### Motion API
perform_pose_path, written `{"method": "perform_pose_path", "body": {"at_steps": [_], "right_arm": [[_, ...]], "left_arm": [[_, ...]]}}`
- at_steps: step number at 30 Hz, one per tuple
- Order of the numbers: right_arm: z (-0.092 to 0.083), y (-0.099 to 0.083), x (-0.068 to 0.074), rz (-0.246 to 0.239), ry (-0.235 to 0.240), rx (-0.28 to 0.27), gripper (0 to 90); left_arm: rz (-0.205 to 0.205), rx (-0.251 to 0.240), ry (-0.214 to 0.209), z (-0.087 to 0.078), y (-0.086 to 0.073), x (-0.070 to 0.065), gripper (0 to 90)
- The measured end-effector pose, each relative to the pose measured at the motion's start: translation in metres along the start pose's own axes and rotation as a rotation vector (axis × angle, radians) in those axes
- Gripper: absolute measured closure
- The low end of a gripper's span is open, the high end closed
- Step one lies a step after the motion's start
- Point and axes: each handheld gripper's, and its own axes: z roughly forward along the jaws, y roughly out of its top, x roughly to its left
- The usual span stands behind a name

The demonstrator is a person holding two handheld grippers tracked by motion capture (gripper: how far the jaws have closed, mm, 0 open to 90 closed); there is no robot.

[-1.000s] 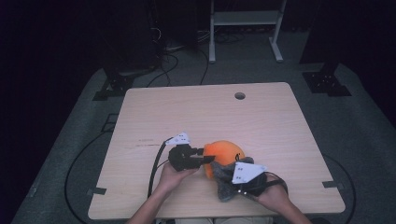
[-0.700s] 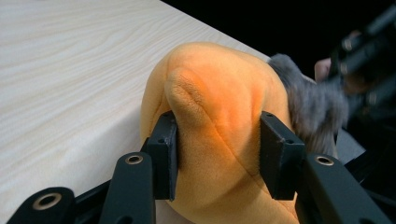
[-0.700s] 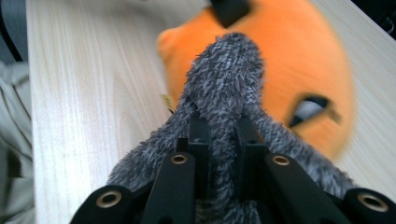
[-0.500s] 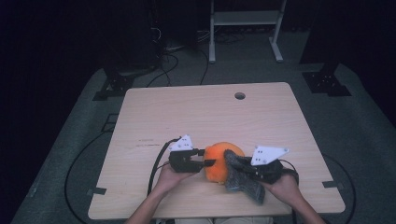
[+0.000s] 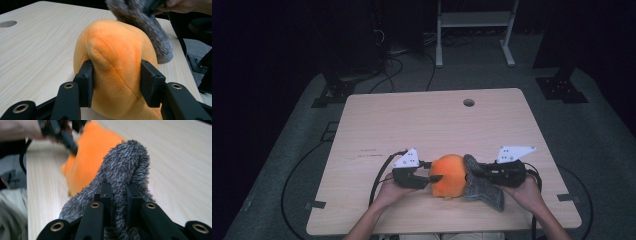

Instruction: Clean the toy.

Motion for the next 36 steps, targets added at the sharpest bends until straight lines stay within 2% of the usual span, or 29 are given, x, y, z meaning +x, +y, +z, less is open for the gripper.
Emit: {"method": "perform_pose_path", "body": {"at_steps": [1, 3, 6, 7, 8, 9, 10, 12, 13, 15, 17, 18, 19, 20, 21, 24, 26, 28, 31, 34, 36], "right_arm": [[0.003, 0.002, -0.001, 0.004, 0.005, 0.001, 78.3], [0.012, 0.005, -0.003, 0.005, 0.029, 0.031, 78.4], [0.015, 0.005, 0.007, -0.017, 0.045, 0.031, 78.7], [0.016, 0.004, 0.012, -0.035, 0.05, 0.035, 78.7], [0.016, 0.004, 0.018, -0.062, 0.05, 0.045, 78.8], [0.016, 0.004, 0.018, -0.062, 0.05, 0.045, 78.8], [0.017, 0.005, 0.031, -0.106, 0.067, 0.061, 78.8], [0.016, 0.007, 0.037, -0.134, 0.066, 0.083, 78.9], [0.014, 0.008, 0.036, -0.136, 0.062, 0.078, 78.9], [0.008, 0.011, 0.03, -0.117, 0.054, 0.046, 79.1], [0.0, 0.017, 0.022, -0.105, 0.024, -0.004, 79.1], [-0.002, 0.022, 0.019, -0.1, 0.016, -0.023, 79.0], [-0.003, 0.028, 0.015, -0.1, 0.003, -0.048, 79.0], [-0.002, 0.032, 0.012, -0.095, 0.001, -0.061, 79.0], [0.0, 0.038, 0.008, -0.093, -0.002, -0.061, 79.0], [0.012, 0.04, 0.002, -0.096, -0.01, -0.011, 79.1], [0.019, 0.035, 0.001, -0.095, -0.002, 0.03, 79.2], [0.021, 0.025, 0.0, -0.072, 0.023, 0.028, 79.3], [0.018, 0.014, 0.0, -0.06, 0.036, 0.046, 79.3], [0.012, 0.005, -0.001, -0.058, 0.03, 0.088, 79.2], [0.007, 0.005, -0.004, -0.044, 0.034, 0.075, 79.0]], "left_arm": [[-0.008, 0.003, 0.002, 0.0, 0.0, 0.001, 49.2], [-0.055, 0.014, 0.003, 0.001, 0.001, 0.003, 37.4], [-0.166, -0.002, -0.033, 0.003, 0.005, 0.007, 15.4], [-0.166, -0.002, -0.033, 0.003, 0.005, 0.007, 12.5], [-0.198, -0.003, -0.057, 0.007, 0.007, 0.006, 10.6], [-0.198, -0.003, -0.057, 0.007, 0.007, 0.006, 10.1], [-0.187, 0.017, -0.041, 0.014, 0.01, 0.001, 15.0], [-0.127, 0.011, -0.015, 0.014, 0.012, -0.002, 32.7], [-0.104, 0.013, -0.007, 0.013, 0.014, -0.002, 40.6], [-0.063, -0.005, 0.004, 0.012, 0.019, -0.002, 46.2], [0.05, -0.025, 0.057, 0.013, 0.024, -0.006, 48.2], [0.119, -0.03, 0.074, 0.015, 0.027, -0.008, 48.5], [0.149, -0.035, 0.078, 0.016, 0.029, -0.009, 48.6], [0.149, -0.035, 0.078, 0.016, 0.029, -0.009, 48.6], [0.183, -0.055, 0.084, 0.019, 0.031, -0.008, 48.4], [0.197, -0.026, 0.082, 0.02, 0.022, 0.0, 47.5], [0.177, -0.048, 0.068, 0.016, 0.015, 0.003, 47.3], [0.182, -0.054, 0.063, 0.014, 0.01, 0.002, 47.6], [0.198, -0.049, 0.061, 0.011, 0.008, -0.001, 47.7], [0.208, -0.051, 0.055, 0.01, 0.008, -0.004, 47.8], [0.21, -0.053, 0.053, 0.01, 0.008, -0.005, 48.0]]}}
